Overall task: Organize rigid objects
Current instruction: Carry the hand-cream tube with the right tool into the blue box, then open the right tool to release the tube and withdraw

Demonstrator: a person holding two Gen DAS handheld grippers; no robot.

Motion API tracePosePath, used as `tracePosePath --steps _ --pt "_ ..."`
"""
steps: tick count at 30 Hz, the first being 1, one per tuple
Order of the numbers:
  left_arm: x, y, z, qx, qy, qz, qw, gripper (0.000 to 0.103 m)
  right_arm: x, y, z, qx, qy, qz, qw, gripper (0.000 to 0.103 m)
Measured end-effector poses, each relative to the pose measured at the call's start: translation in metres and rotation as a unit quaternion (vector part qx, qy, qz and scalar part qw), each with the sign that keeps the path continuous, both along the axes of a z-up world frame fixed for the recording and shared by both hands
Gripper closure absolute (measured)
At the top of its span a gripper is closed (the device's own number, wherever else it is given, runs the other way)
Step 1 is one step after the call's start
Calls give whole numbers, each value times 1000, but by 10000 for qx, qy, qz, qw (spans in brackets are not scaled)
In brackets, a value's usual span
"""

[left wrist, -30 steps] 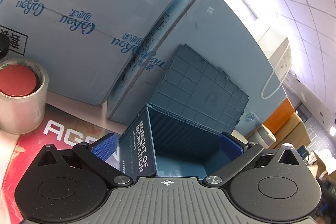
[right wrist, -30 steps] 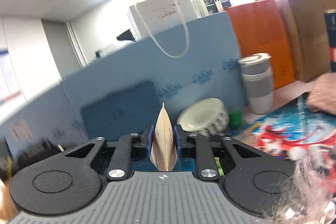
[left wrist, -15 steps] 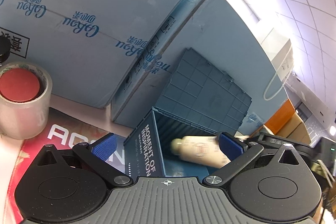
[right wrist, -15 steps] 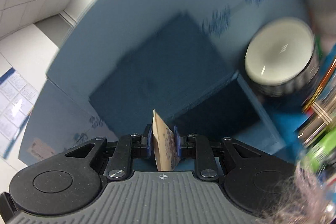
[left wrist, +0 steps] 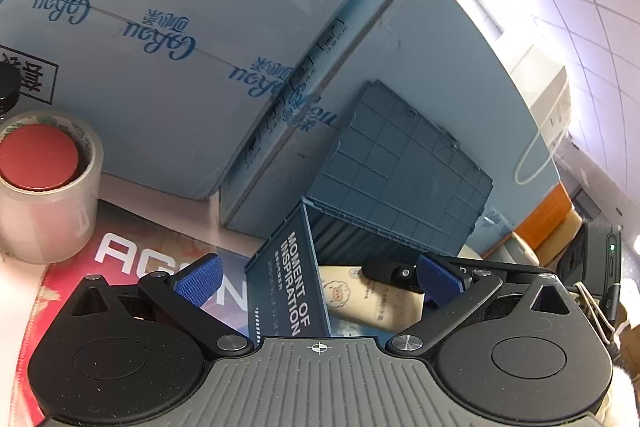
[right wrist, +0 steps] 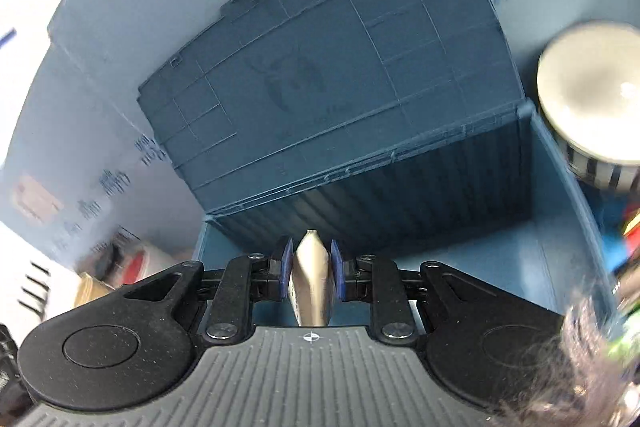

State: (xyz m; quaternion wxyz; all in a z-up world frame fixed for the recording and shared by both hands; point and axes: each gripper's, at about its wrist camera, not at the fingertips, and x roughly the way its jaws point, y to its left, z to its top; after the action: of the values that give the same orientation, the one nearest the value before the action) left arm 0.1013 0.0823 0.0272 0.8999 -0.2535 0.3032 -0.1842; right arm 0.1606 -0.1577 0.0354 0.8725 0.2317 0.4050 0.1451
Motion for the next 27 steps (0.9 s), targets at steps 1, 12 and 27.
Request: tracePosePath --steps 1,12,27 --pt "1 -1 -1 20 7 -22 10000 0 0 0 2 -182 -64 49 9998 84" --pt "1 -7 -7 93 71 -110 9999 0 5 -5 0 -363 -138 549 9977 81" --pt "-4 -11 -2 163 -26 -199 9997 0 -18 2 4 -1053 -275 328 9935 60"
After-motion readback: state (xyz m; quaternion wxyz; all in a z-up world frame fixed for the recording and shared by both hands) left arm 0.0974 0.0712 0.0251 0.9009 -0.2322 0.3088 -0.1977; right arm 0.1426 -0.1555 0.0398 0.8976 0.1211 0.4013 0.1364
